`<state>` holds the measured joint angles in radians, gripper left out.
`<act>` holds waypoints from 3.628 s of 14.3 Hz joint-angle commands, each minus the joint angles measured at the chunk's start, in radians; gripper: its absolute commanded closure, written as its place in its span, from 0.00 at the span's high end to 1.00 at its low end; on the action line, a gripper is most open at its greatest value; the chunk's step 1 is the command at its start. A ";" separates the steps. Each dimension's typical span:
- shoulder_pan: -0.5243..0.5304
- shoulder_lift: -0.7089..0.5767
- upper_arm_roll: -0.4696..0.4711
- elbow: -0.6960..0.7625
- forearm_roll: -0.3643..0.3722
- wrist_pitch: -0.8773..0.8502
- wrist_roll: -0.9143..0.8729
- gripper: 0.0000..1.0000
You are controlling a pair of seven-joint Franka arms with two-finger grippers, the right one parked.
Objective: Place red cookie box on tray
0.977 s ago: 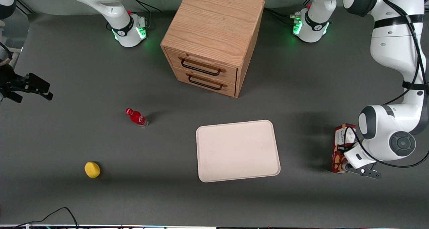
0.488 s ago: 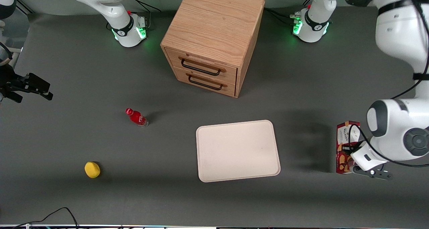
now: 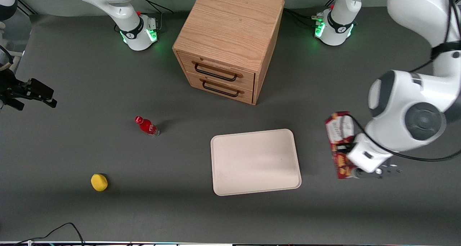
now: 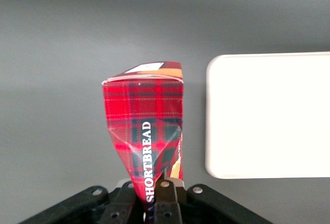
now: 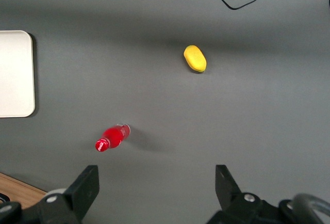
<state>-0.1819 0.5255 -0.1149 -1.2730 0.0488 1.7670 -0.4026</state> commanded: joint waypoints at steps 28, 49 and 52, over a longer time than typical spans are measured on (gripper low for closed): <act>-0.116 0.277 -0.069 0.041 0.163 0.225 -0.111 1.00; 0.320 -0.558 -0.061 -0.319 -0.010 -0.287 0.611 1.00; 0.321 -0.559 -0.060 -0.295 -0.003 -0.297 0.630 1.00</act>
<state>0.1342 -0.0156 -0.1777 -1.5613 0.0499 1.4816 0.1889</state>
